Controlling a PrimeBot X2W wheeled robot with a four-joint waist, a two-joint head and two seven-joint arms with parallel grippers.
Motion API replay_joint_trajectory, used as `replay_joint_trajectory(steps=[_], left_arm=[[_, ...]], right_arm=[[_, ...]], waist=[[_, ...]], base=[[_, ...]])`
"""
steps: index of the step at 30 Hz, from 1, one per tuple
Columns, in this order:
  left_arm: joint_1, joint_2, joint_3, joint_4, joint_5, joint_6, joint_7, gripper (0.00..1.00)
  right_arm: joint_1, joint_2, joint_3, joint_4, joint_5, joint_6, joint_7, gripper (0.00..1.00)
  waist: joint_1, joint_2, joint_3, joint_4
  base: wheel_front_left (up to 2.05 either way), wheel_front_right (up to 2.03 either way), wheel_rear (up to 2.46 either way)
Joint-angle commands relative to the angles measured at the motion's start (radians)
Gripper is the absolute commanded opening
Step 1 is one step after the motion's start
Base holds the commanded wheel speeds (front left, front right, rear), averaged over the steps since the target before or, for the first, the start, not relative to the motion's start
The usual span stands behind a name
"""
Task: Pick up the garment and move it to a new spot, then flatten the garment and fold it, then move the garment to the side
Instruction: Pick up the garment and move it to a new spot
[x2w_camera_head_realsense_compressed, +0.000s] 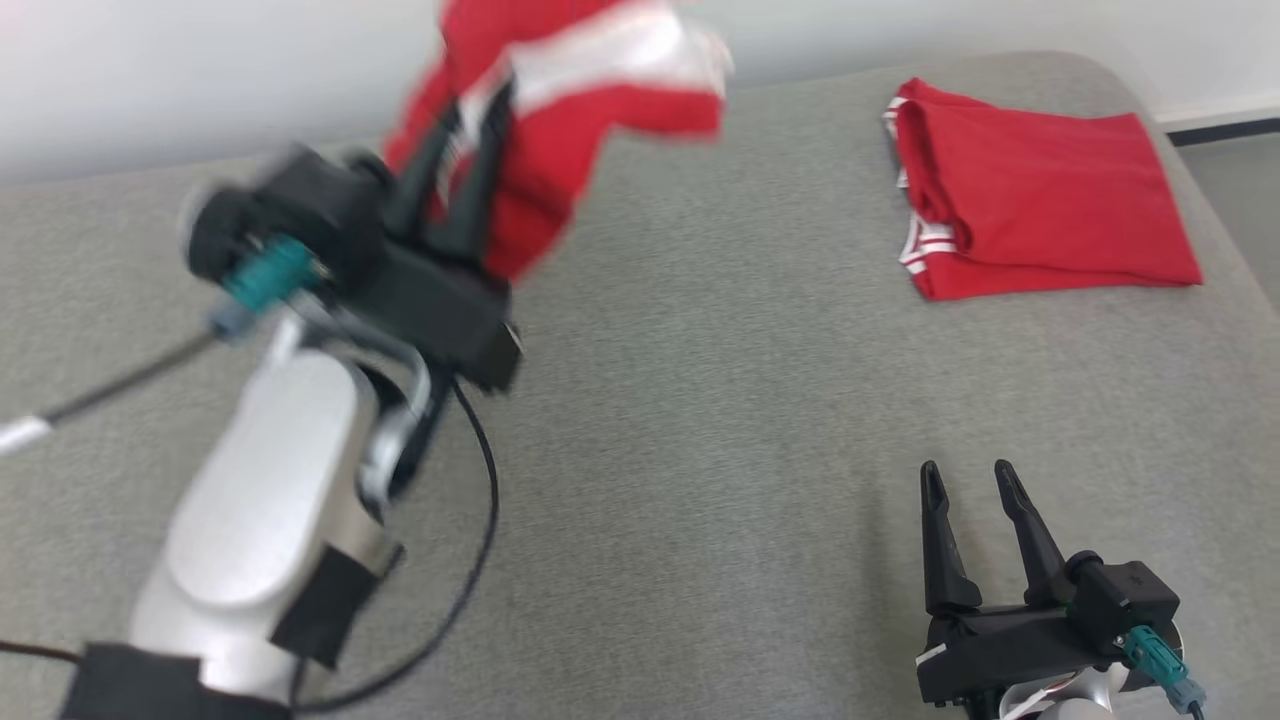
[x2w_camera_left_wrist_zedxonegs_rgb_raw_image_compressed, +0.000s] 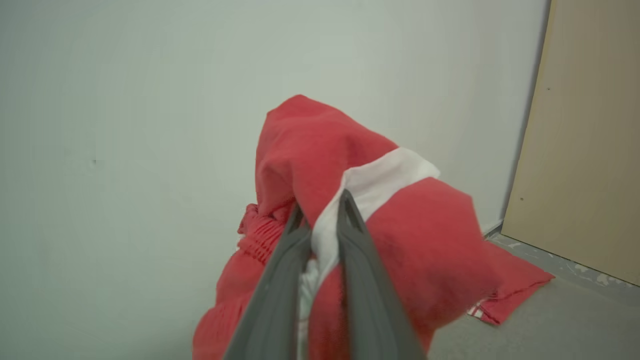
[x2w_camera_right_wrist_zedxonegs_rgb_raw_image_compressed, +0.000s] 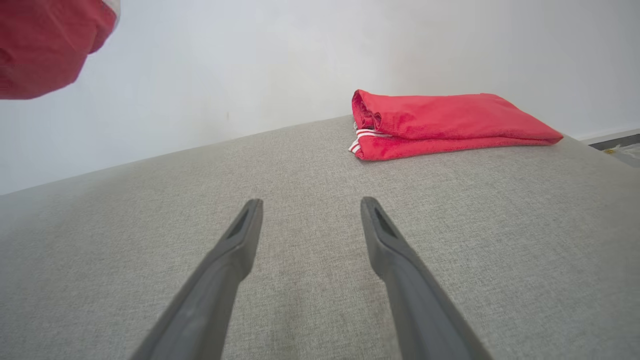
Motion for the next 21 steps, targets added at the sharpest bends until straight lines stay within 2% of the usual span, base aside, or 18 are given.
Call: replay_joint_trajectory(steps=[1,6,16,17,18,21], left_arm=[[0.041,-0.008,-0.015,0.009,0.002,0.007,-0.004,0.0],[0.15,-0.026,-0.055,0.059,0.011,0.024,-0.031,0.0],[0.276,-0.074,-0.136,0.251,0.025,0.009,-0.098,0.0],[0.277,-0.077,-0.15,0.265,0.04,0.01,-0.107,0.03],[0.278,-0.084,-0.159,0.276,0.048,0.009,-0.115,1.0],[0.28,-0.102,-0.171,0.291,0.054,0.004,-0.132,1.0]], right_arm=[[0.002,0.006,0.005,-0.004,0.002,-0.003,-0.006,1.0],[-0.003,0.006,0.018,-0.009,0.024,-0.003,-0.005,1.0],[-0.008,0.006,0.035,0.001,0.047,-0.003,-0.005,1.0],[-0.009,0.006,0.036,0.002,0.047,-0.003,-0.005,1.0],[-0.01,0.006,0.036,0.003,0.047,-0.003,-0.006,1.0],[-0.007,0.006,0.032,0.003,0.042,-0.003,-0.006,1.0]], waist=[[0.0001,0.0,-0.005,-0.027],[0.0001,0.0,0.001,-0.058],[0.0001,0.0,0.002,-0.074],[0.0001,0.0,0.0,-0.073],[0.0001,0.0,-0.003,-0.071],[0.0001,0.0,-0.018,-0.058]], base=[[0.0,0.0,0.0],[0.0,0.0,0.0],[0.0,0.0,0.0],[0.0,0.0,0.0],[0.0,0.0,0.0],[0.0,0.0,0.0]])
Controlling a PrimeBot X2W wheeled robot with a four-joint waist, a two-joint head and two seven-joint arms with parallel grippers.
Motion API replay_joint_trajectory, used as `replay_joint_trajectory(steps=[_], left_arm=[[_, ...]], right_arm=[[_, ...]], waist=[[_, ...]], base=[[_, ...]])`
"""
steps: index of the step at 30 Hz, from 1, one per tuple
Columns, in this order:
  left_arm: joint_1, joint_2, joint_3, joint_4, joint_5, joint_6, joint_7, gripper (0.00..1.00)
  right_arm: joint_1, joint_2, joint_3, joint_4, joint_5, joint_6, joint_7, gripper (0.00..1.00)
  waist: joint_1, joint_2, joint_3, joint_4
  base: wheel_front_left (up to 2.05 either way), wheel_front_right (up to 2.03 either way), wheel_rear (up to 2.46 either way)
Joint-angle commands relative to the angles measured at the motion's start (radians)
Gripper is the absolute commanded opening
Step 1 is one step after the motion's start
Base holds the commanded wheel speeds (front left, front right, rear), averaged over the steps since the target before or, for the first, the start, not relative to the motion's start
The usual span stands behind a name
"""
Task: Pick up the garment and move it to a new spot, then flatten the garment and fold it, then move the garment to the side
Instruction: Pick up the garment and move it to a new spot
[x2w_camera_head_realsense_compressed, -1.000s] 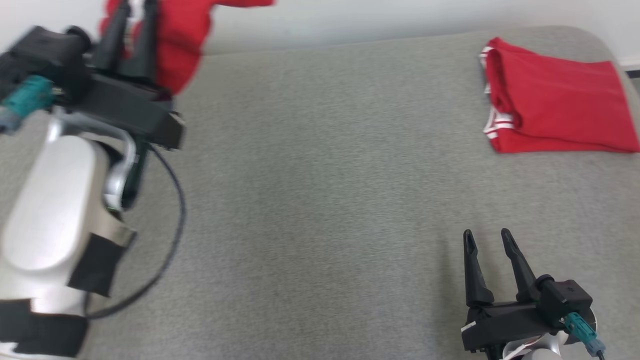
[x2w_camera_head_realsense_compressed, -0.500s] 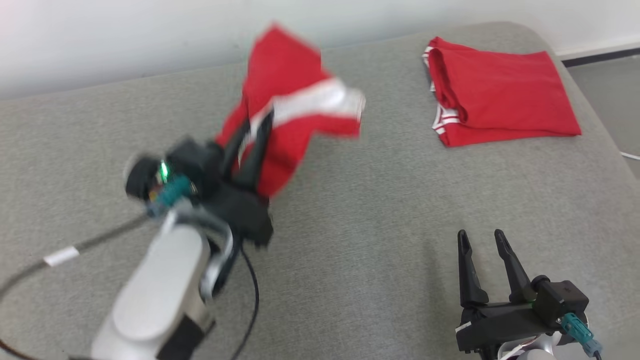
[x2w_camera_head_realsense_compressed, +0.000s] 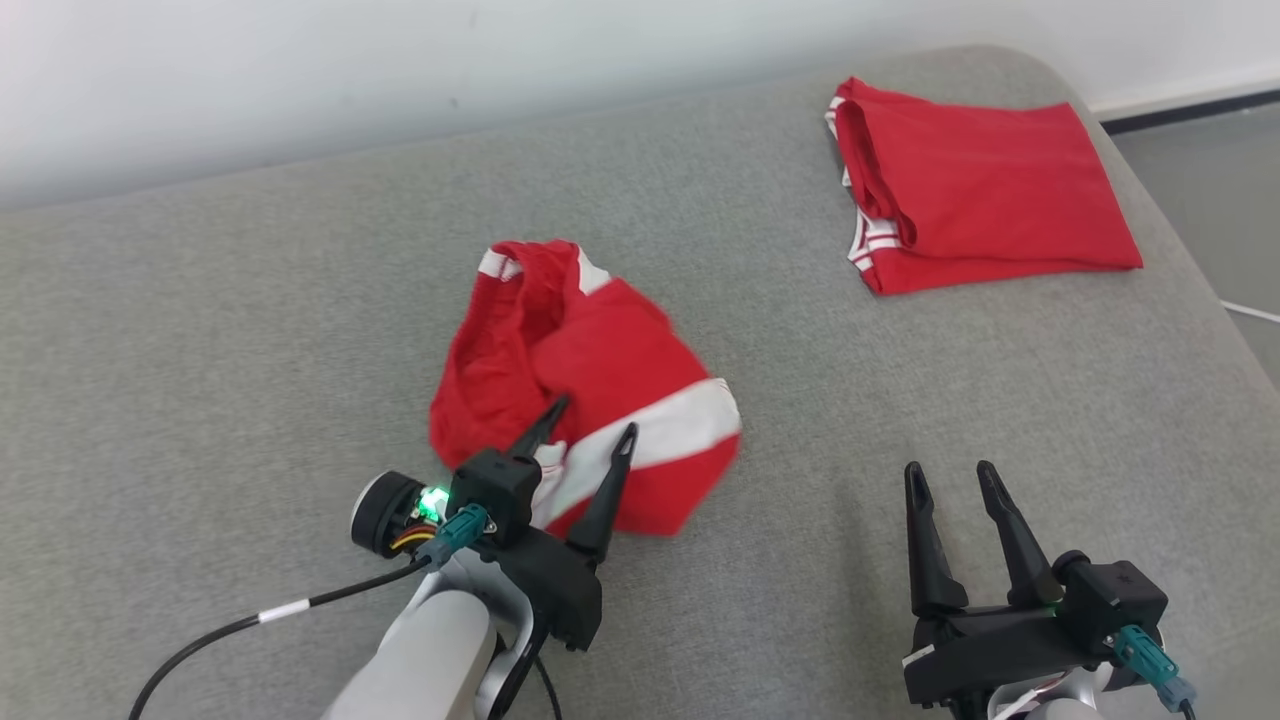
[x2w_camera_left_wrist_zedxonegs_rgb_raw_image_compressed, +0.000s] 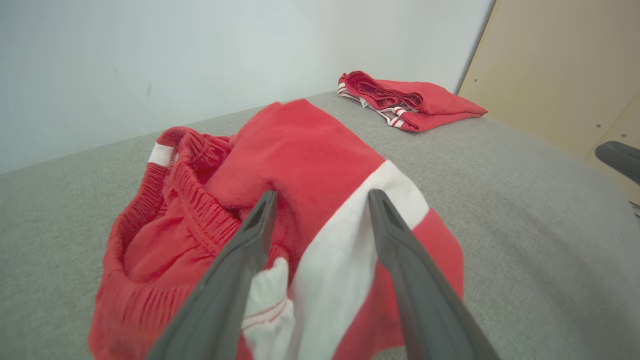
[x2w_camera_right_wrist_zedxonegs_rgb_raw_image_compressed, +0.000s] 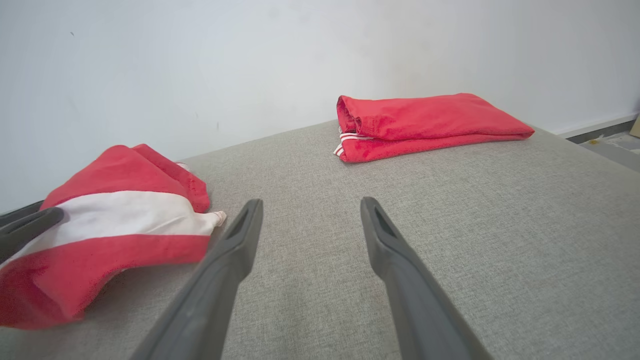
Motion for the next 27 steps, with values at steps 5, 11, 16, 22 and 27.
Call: replay_joint_trajectory(steps=[5,11,16,22,27], left_arm=[[0.006,-0.002,0.038,-0.058,0.006,0.009,-0.018,1.0],[0.067,0.046,0.122,-0.18,0.029,0.04,-0.019,1.0],[0.137,0.1,0.199,-0.25,0.055,0.066,-0.019,1.0],[0.259,0.16,0.314,-0.351,0.072,0.093,-0.019,1.0],[0.378,0.186,0.395,-0.424,0.076,0.096,-0.019,1.0]], right_arm=[[0.012,0.005,-0.014,-0.001,0.003,-0.003,-0.005,1.0],[0.017,0.004,-0.018,-0.004,0.009,-0.003,-0.005,1.0],[0.026,0.004,-0.031,-0.005,0.001,-0.003,-0.005,1.0],[0.044,0.004,-0.044,-0.003,-0.002,-0.003,-0.005,1.0],[0.063,0.004,-0.046,-0.004,-0.004,-0.003,-0.005,1.0]], waist=[[0.0,0.0,-0.04,0.046],[0.0,0.0,-0.078,0.103],[0.0,0.0,-0.108,0.151],[0.0,0.0,-0.148,0.192],[0.0,0.0,-0.175,0.216]], base=[[0.0,0.0,0.0],[0.0,0.0,0.0],[0.0,0.0,0.0],[0.0,0.0,0.0],[0.0,0.0,0.0]])
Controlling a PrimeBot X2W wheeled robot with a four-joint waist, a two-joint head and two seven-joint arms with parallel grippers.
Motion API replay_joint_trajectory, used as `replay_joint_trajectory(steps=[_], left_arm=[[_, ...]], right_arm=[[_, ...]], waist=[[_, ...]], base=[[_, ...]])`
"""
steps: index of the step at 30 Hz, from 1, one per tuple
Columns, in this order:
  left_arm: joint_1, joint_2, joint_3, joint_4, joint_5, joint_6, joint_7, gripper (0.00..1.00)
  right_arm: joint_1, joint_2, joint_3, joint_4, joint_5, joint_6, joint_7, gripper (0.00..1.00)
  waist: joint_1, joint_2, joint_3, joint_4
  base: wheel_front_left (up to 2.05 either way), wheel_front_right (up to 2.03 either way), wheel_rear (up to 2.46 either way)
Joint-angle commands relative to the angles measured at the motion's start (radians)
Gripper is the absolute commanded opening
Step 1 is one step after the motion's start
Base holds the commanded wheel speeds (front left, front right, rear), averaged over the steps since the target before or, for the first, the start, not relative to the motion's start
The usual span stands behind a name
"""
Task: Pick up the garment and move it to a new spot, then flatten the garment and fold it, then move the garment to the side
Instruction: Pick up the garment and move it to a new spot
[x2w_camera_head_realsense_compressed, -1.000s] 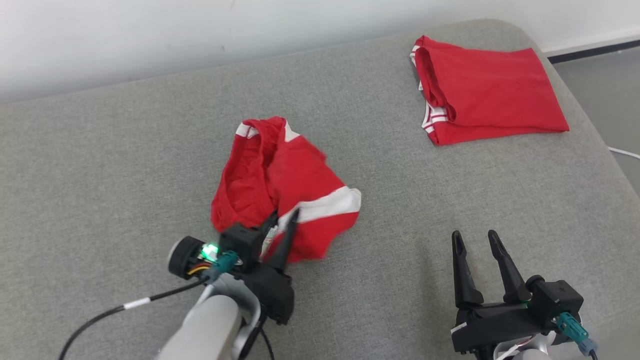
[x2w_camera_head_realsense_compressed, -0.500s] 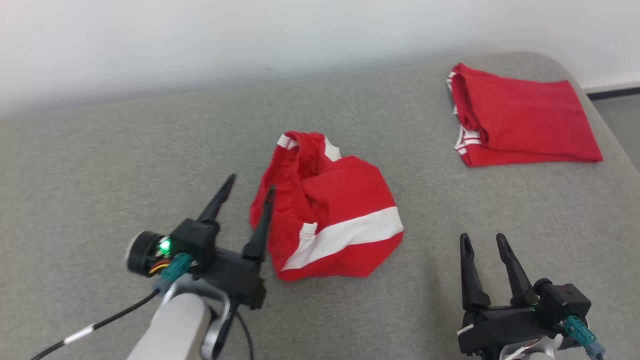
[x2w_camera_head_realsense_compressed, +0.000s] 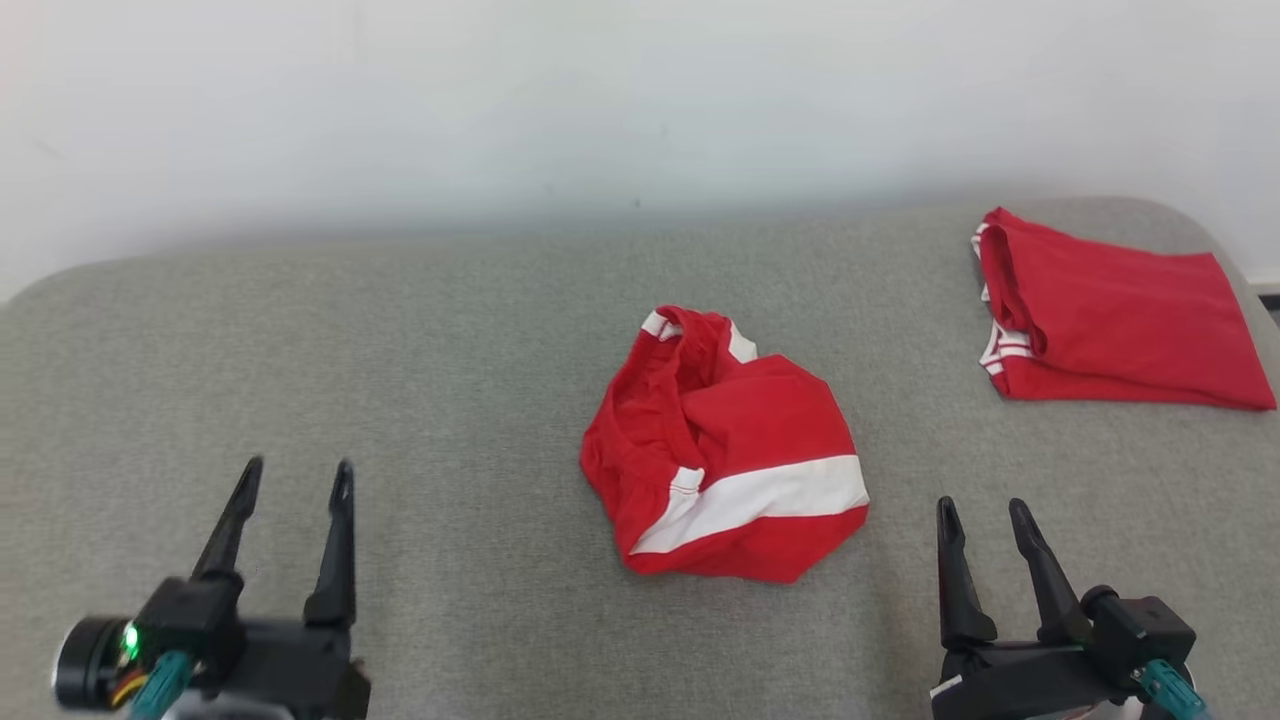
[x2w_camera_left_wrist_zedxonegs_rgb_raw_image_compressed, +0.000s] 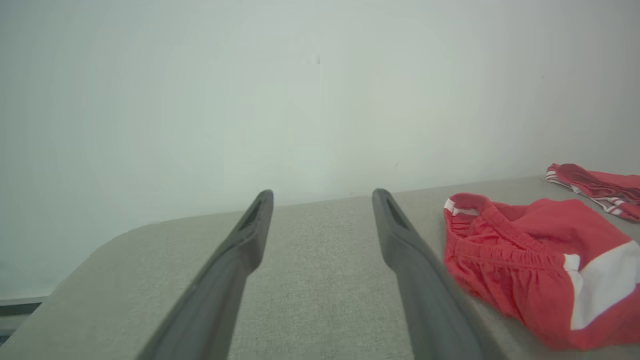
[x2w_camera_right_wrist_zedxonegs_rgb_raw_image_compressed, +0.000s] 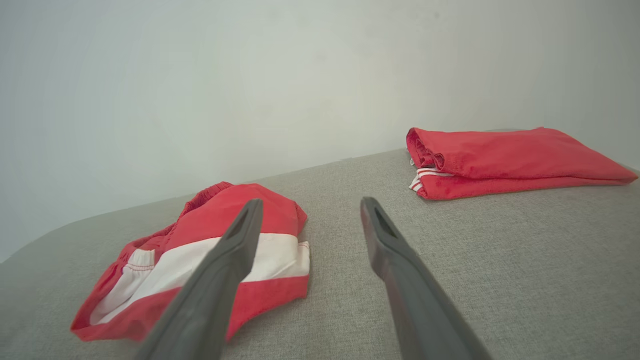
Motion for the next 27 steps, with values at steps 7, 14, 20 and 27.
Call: replay_joint_trajectory(steps=[7,14,20,27], left_arm=[[0.12,-0.002,0.049,-0.036,-0.002,-0.005,-0.003,1.0],[0.195,-0.02,0.095,-0.045,-0.022,-0.004,-0.003,1.0],[0.237,-0.03,0.112,-0.036,-0.021,0.01,-0.003,1.0],[0.263,-0.047,0.127,-0.043,-0.012,0.016,-0.003,1.0]], right_arm=[[0.025,0.003,0.003,0.001,-0.007,-0.003,-0.004,1.0],[0.038,0.003,0.006,0.007,-0.002,-0.003,-0.004,1.0],[0.045,0.003,0.013,0.012,0.004,-0.003,-0.004,1.0],[0.05,0.003,0.015,0.018,0.002,-0.003,-0.005,1.0]], waist=[[0.0002,0.0001,-0.036,0.039],[0.0002,0.0001,-0.05,0.053],[0.0002,0.0001,-0.055,0.052],[0.0002,0.0001,-0.053,0.055]], base=[[0.0,0.0,0.0],[0.0,0.0,0.0],[0.0,0.0,0.0],[0.0,0.0,0.0]])
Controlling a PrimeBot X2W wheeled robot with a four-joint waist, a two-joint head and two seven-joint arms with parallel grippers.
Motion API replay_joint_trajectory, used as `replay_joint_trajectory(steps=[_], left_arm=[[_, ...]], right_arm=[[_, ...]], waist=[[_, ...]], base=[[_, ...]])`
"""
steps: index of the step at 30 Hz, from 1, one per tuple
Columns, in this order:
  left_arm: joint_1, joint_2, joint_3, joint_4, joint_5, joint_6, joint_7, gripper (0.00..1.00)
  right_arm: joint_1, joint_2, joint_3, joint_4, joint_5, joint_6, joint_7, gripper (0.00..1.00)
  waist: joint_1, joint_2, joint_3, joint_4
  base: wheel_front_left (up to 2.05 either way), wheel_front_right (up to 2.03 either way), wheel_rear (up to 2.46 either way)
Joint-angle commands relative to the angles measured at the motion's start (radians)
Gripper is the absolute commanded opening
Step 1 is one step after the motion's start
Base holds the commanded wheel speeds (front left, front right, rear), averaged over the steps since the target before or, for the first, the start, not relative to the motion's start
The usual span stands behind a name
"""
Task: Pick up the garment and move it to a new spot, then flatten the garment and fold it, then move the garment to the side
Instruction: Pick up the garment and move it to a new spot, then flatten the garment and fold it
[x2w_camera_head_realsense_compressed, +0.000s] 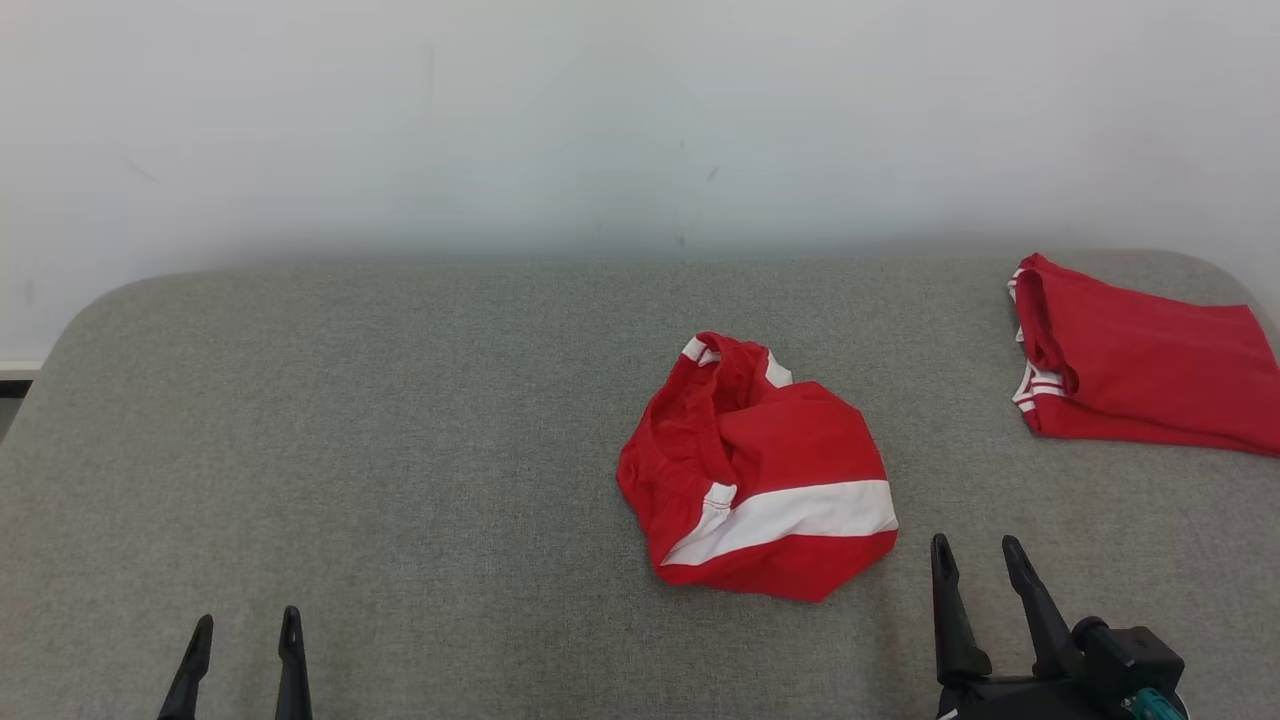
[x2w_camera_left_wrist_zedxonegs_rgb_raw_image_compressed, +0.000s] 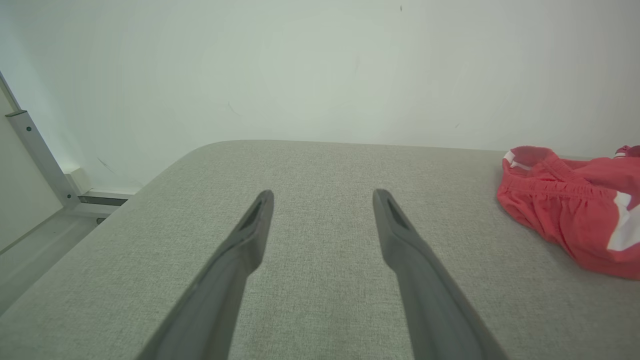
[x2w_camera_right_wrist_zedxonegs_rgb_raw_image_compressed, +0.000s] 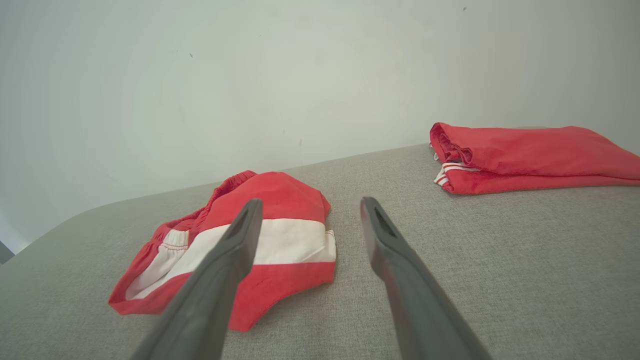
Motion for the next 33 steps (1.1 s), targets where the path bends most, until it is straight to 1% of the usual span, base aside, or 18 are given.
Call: replay_joint_trajectory(steps=[1,33], left_arm=[[0.016,-0.005,0.003,-0.003,0.007,0.001,-0.003,1.0],[0.014,-0.019,0.03,0.007,0.033,-0.008,-0.003,1.0]], right_arm=[[0.007,0.003,0.003,0.002,0.002,-0.003,-0.005,1.0],[0.002,0.003,0.001,0.014,-0.012,-0.003,-0.005,1.0]], waist=[[0.0,0.0,0.002,0.001],[0.0,0.0,0.007,-0.005]], base=[[0.0,0.0,0.0],[0.0,0.0,0.0]])
